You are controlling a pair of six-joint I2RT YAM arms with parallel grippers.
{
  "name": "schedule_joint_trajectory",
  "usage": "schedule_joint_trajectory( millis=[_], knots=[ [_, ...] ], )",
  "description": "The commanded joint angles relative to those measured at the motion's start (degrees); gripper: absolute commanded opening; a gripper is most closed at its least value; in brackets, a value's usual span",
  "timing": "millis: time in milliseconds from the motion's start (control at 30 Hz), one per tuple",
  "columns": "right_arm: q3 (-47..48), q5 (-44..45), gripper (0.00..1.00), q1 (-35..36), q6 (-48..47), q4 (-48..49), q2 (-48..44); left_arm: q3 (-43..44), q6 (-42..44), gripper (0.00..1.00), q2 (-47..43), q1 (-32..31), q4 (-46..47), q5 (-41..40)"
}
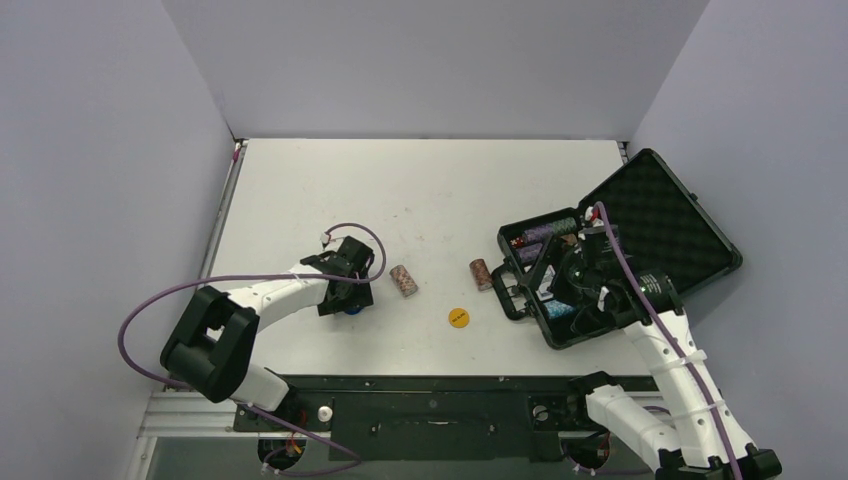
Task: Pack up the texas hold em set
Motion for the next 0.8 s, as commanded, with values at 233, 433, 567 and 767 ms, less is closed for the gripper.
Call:
schedule_joint_trajectory(
  millis=[233,433,567,767],
  knots=[
    [5.94,-6.52,0.82,0.45,4.51,2.24,0.11,-2.96,0.7,0.61,1.15,0.26,6.11,1.8],
    [6.02,-6.6,0.82,0.45,5.09,1.84,-0.72,-3.08,1.28,0.53,1.09,0.2,7.06,2.36],
    [4.41,-6.59,0.82,0.45,6.47,1.68,-2.19,-3.62,1.45,0.49,0.97,0.15,7.73,2.51],
    [1.93,-6.55,0.82,0.45,8.16,1.4,-5.34,-4.34,1.72,0.41,0.27,-0.05,8.64,3.16]
  ],
)
